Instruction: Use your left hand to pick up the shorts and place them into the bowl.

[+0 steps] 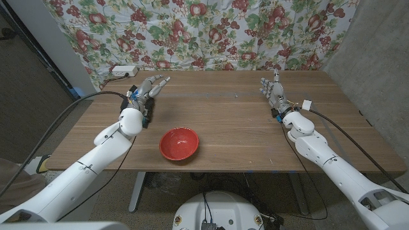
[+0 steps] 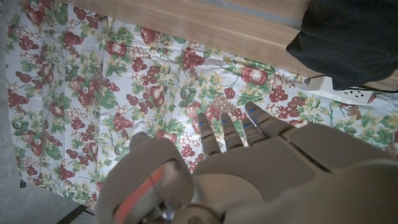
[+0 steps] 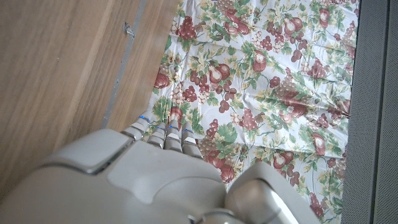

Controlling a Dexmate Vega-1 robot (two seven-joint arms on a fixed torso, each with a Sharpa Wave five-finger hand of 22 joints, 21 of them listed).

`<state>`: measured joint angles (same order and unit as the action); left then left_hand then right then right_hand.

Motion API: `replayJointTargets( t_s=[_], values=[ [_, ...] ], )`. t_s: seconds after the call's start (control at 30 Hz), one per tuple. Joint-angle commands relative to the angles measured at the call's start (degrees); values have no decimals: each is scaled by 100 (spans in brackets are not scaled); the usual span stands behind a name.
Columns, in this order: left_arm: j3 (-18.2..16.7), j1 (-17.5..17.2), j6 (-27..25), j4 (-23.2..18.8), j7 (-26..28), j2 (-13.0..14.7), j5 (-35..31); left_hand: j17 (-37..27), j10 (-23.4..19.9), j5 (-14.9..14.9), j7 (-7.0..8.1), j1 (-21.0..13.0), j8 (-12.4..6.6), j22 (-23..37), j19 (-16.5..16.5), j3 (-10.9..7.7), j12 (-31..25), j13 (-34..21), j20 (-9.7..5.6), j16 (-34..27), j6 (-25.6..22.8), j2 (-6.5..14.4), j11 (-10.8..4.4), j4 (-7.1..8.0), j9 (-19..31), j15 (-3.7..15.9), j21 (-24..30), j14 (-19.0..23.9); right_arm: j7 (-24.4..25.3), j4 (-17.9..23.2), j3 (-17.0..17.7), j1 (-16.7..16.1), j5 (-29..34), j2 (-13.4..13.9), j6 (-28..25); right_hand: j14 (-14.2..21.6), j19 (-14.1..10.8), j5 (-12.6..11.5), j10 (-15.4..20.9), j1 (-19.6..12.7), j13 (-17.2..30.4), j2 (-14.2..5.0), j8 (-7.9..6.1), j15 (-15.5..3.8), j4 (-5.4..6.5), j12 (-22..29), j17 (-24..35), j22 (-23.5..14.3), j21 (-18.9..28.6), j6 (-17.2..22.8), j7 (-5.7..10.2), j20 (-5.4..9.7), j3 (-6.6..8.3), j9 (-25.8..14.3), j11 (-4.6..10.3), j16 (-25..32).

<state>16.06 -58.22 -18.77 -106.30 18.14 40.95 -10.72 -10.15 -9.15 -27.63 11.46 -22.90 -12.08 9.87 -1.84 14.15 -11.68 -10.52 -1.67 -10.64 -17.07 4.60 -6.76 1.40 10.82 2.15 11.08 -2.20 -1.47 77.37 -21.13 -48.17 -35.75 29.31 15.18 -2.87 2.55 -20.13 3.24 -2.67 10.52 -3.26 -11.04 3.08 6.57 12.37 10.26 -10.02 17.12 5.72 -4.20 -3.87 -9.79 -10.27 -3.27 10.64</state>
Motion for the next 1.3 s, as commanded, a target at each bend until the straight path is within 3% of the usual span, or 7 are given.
replayJointTargets(
  t_s=[0.03,0.17,0.67,0.9,1.3],
  values=[
    [52,47,31,-22,-186,307,-186,-5,-17,-39,32,-87,-7,6,-21,16,-17,-31,-88,-5,-48,-5,-17,-50,5,409,7,-36,3,56,19,-56,-23,43,16,3,3,-32,-8,11,19,-57,-2,-27,-28,6,20,-6,-36,18,-39,10,-32,-32,-41,7],
    [37,25,-32,-82,-202,380,-230,-5,-18,-44,41,-118,-5,6,-27,11,-16,-31,-94,-6,-52,-12,-22,-69,5,408,7,-34,2,63,20,-74,-32,42,19,5,0,-32,-4,10,19,-57,-1,-25,-29,7,20,-6,-45,18,-37,10,-33,-32,-55,7],
    [86,32,533,64,-293,717,-241,-6,-49,-64,66,-220,-10,4,-82,-7,-22,-31,-74,-8,-94,-31,-46,-134,6,418,19,-31,56,145,49,-120,-11,135,-43,1,-9,-32,-4,8,19,-58,2,-28,-31,5,20,-7,-75,16,-34,15,-36,-32,-48,6],
    [152,33,239,-112,-380,908,-432,-6,-69,-70,67,-245,-10,4,-101,-8,-28,-32,-76,-12,-105,-44,-55,-152,7,417,22,-21,-105,91,34,-85,-50,175,-49,3,-14,-32,-5,8,19,-59,3,-35,-32,4,20,-8,-87,15,-38,17,-37,-32,-52,6],
    [207,29,160,-246,-467,1095,-534,-8,-89,-89,75,-295,-3,4,-123,-5,-31,-32,-78,-20,-112,-77,-62,-190,8,435,21,0,-19,97,85,-162,-29,159,83,4,-16,-32,-2,7,19,-61,5,-56,-34,4,20,-8,-118,13,-41,32,-40,-32,-56,7]
  ],
)
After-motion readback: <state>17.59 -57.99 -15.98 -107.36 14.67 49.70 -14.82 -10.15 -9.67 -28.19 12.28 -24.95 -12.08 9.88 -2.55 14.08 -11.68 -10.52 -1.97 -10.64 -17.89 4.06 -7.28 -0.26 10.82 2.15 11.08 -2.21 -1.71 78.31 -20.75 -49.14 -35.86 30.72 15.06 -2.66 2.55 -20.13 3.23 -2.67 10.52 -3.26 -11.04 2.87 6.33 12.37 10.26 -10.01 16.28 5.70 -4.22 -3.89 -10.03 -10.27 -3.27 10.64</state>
